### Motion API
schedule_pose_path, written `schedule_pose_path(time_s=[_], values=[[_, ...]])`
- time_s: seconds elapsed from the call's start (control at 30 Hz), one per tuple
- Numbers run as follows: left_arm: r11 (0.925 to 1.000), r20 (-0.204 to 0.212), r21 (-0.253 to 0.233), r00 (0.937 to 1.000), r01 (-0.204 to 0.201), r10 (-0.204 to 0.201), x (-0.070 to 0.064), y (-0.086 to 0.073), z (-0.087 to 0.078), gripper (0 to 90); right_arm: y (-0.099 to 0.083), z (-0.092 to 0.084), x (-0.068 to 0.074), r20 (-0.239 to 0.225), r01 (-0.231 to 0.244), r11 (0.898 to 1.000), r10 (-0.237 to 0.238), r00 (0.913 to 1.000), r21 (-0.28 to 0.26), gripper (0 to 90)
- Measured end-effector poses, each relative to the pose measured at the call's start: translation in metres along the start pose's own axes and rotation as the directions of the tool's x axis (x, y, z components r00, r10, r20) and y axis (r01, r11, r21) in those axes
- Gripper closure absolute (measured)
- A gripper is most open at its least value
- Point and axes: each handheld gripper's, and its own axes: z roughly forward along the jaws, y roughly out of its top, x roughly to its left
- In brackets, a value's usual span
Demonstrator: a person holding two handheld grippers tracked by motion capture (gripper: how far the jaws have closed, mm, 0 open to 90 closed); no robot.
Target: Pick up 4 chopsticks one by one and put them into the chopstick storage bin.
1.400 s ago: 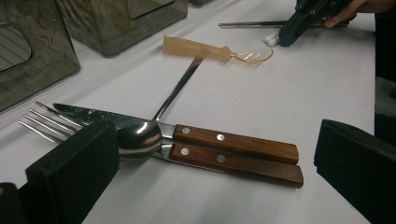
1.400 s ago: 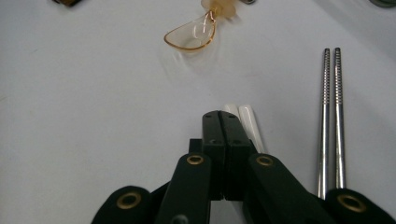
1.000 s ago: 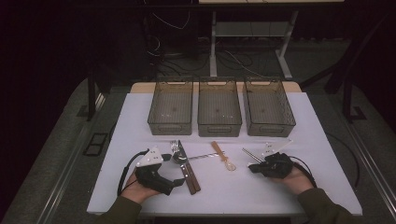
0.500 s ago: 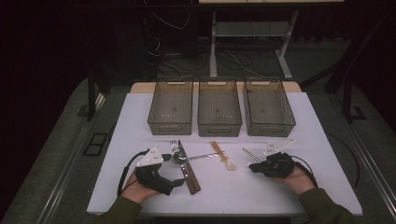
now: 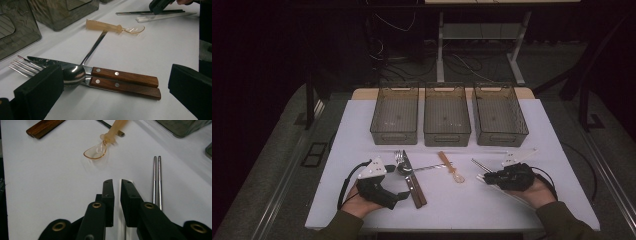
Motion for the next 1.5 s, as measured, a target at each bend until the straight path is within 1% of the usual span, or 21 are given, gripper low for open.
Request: schedule_pose_path(time_s=[0.13,0.17,0.2,0.23,0.27,0.33,0.43,0.47,0.5,0.53,0.6,0.7,0.77,0.83,1.03,1.1,1.13,1.23,1.27,1.3,1.5], values=[[1.0000,0.001,-0.001,1.0000,0.001,-0.001,0.000,0.000,0.000,0.0,-0.001,-0.005,0.002,0.005,-0.012,1.000,0.012,0.9999,-0.011,72.0],[1.0000,0.002,0.002,1.0000,-0.004,0.004,0.000,0.000,0.000,0.0,-0.001,-0.005,0.002,0.005,-0.012,1.000,0.012,0.9999,-0.011,72.0],[1.0000,0.002,0.002,1.0000,-0.004,0.004,0.000,0.000,0.000,0.0,-0.003,-0.009,0.003,0.007,-0.014,1.000,0.014,0.9999,-0.016,70.0],[1.0000,0.000,0.000,1.0000,-0.003,0.003,0.000,0.000,0.000,0.0,-0.003,-0.009,0.003,0.007,-0.014,1.000,0.014,0.9999,-0.016,70.0],[1.0000,0.000,0.001,1.0000,-0.004,0.004,0.000,0.000,-0.001,0.0,-0.006,-0.015,0.004,0.012,-0.025,1.000,0.025,0.9996,-0.019,67.6],[1.0000,0.000,0.001,1.0000,-0.004,0.004,0.000,0.000,-0.001,0.0,-0.009,-0.020,0.005,0.019,-0.028,1.000,0.028,0.9994,-0.014,66.2],[1.0000,0.001,-0.002,1.0000,-0.004,0.004,0.000,0.000,-0.001,0.0,-0.017,-0.028,0.008,0.036,-0.027,1.000,0.027,0.9990,-0.002,65.6],[1.0000,0.000,0.001,1.0000,-0.005,0.005,0.000,0.000,-0.001,0.0,-0.017,-0.028,0.008,0.036,-0.027,1.000,0.027,0.9990,-0.002,65.6],[1.0000,0.001,0.002,1.0000,-0.001,0.001,0.000,0.000,-0.001,0.0,-0.023,-0.033,0.009,0.050,-0.028,0.999,0.027,0.9984,0.016,66.0],[1.0000,0.001,0.001,1.0000,-0.002,0.002,0.000,0.000,-0.001,0.0,-0.023,-0.033,0.009,0.050,-0.028,0.999,0.027,0.9984,0.016,66.0],[1.0000,0.001,-0.002,1.0000,-0.001,0.001,0.000,0.000,0.000,0.0,-0.029,-0.036,0.011,0.060,-0.028,0.999,0.026,0.9979,0.032,67.1],[1.0000,0.002,0.003,1.0000,-0.002,0.002,0.000,0.000,0.000,0.0,-0.039,-0.041,0.014,0.083,-0.017,0.998,0.012,0.9965,0.060,69.4],[1.0000,0.002,0.003,1.0000,-0.001,0.001,0.000,0.000,0.000,0.0,-0.040,-0.041,0.014,0.088,-0.014,0.998,0.009,0.9960,0.061,70.0],[1.0000,0.002,0.004,1.0000,0.000,0.000,0.000,0.000,0.001,0.0,-0.044,-0.043,0.013,0.104,-0.011,0.997,0.003,0.9946,0.075,71.3],[1.0000,0.004,0.003,1.0000,-0.005,0.005,0.000,0.000,0.001,0.0,-0.046,-0.040,0.010,0.114,-0.006,0.995,-0.005,0.9934,0.095,72.4],[1.0000,0.004,0.004,1.0000,-0.003,0.003,0.000,0.000,0.001,0.0,-0.048,-0.036,0.009,0.113,-0.001,0.993,-0.012,0.9935,0.114,74.4],[1.0000,0.006,0.004,1.0000,-0.001,0.001,0.000,0.000,0.001,0.0,-0.048,-0.036,0.009,0.113,-0.001,0.993,-0.012,0.9935,0.114,74.4],[1.0000,0.006,0.004,1.0000,-0.001,0.001,0.000,0.000,0.001,0.0,-0.048,-0.034,0.009,0.123,-0.001,0.990,-0.017,0.9923,0.139,76.7],[1.0000,0.006,0.004,1.0000,-0.001,0.001,0.000,0.000,0.001,0.0,-0.049,-0.033,0.009,0.123,0.010,0.990,-0.028,0.9920,0.141,76.9],[1.0000,0.006,0.004,1.0000,-0.001,0.001,0.000,0.000,0.001,0.0,-0.049,-0.033,0.009,0.125,0.011,0.990,-0.029,0.9918,0.142,77.0],[1.0000,0.008,0.003,1.0000,0.000,0.000,0.000,0.000,0.002,0.0,-0.048,-0.032,0.009,0.122,0.003,0.990,-0.021,0.9923,0.142,77.4]])
